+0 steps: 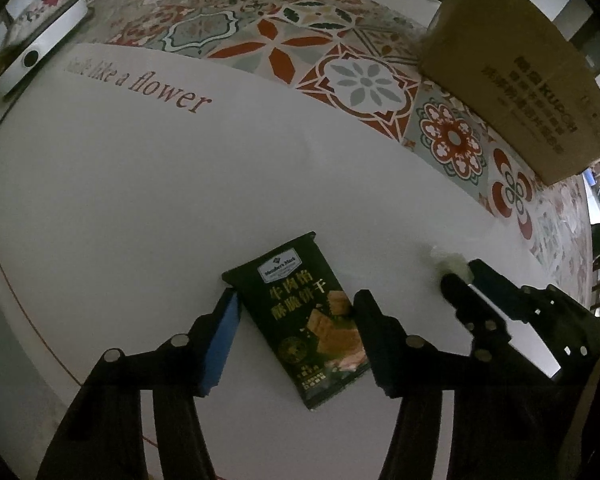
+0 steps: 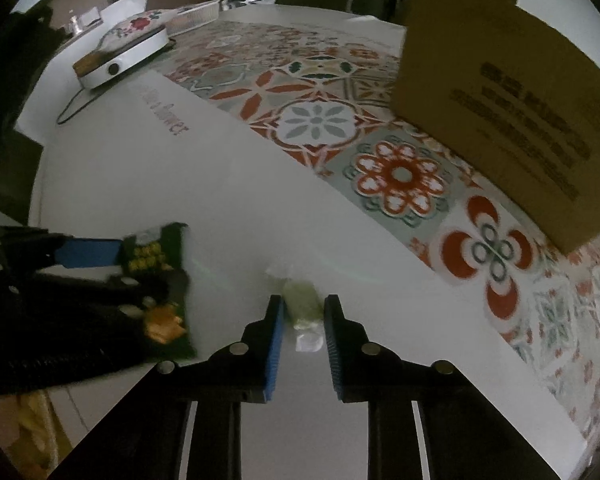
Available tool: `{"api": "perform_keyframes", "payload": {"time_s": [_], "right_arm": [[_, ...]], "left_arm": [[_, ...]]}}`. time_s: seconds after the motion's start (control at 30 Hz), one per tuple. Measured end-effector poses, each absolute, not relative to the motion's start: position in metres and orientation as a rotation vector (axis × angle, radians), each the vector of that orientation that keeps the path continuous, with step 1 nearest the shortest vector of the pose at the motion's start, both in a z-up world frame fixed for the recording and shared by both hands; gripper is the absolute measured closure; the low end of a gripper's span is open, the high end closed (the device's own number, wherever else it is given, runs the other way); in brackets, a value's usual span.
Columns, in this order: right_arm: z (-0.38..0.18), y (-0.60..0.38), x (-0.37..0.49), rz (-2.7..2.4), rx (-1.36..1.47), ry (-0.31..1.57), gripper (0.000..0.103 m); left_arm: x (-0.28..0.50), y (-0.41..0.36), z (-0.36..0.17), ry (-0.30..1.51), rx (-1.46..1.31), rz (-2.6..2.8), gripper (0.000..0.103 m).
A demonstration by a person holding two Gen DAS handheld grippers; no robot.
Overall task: Organize snacks
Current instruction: 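Close left tool on the green packet while right tool grasps the clear-wrapped candy, then lift and carry the green packet and clear candy over the box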
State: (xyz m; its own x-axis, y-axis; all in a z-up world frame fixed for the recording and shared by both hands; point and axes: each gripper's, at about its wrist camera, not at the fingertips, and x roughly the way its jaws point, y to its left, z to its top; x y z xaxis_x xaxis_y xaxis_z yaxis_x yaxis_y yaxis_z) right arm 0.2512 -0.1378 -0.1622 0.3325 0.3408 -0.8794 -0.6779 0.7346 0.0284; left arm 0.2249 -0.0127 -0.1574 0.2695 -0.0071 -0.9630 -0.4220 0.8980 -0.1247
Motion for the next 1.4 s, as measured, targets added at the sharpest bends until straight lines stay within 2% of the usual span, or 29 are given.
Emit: {"api": "perform_keyframes", "payload": {"time_s": [0.13,0.2,0.37,0.47,0.63,0.67,0.7,0.83,0.87,1.13,1.23,1.3,1.4], "right_arm": [[-0.159,-0.144,0.249,0.647,-0.328,1.027,0.082],[-0.156,-0.147,0.246,0.621,-0.299,1.016,0.082],[-0.147,-0.155,0.239,0.556,-0.215,0.988,0.082],[-0.142,-0.159,0.234,0.516,-0.185,0.971,0.081],[-0.138,-0.165,0.227,0.47,-0.132,0.958,0.081],[-0.138,-0.167,0.227,0.461,-0.116,0.958,0.081],[-0.139,-0.169,0.226,0.454,-0.098,0.964,0.081],[-0.141,-0.179,0.22,0.392,-0.077,0.967,0.082],[-0.142,-0.182,0.219,0.378,-0.07,0.968,0.082],[-0.147,-0.203,0.203,0.34,-0.038,0.955,0.081],[-0.149,-0.207,0.204,0.343,-0.01,0.954,0.081],[-0.151,-0.207,0.204,0.344,-0.005,0.954,0.081],[-0.153,-0.205,0.204,0.351,0.004,0.958,0.081]], "left_arm": [[0.212,-0.014,-0.151,1.252,-0.379,0.244,0.058],[0.211,-0.014,-0.149,1.235,-0.368,0.216,0.069],[0.208,-0.012,-0.147,1.207,-0.344,0.143,0.073],[0.206,-0.011,-0.146,1.181,-0.318,0.105,0.082],[0.209,-0.015,-0.149,1.163,-0.262,0.055,0.08],[0.209,-0.015,-0.148,1.165,-0.254,0.068,0.066],[0.21,-0.015,-0.149,1.172,-0.249,0.083,0.047],[0.207,-0.021,-0.148,1.182,-0.229,0.077,0.037],[0.207,-0.023,-0.149,1.181,-0.215,0.084,0.031],[0.208,-0.048,-0.158,1.18,-0.111,0.127,0.032],[0.208,-0.053,-0.161,1.168,-0.089,0.147,0.039],[0.207,-0.054,-0.16,1.15,-0.091,0.143,0.052],[0.207,-0.054,-0.158,1.138,-0.095,0.135,0.055]]}}
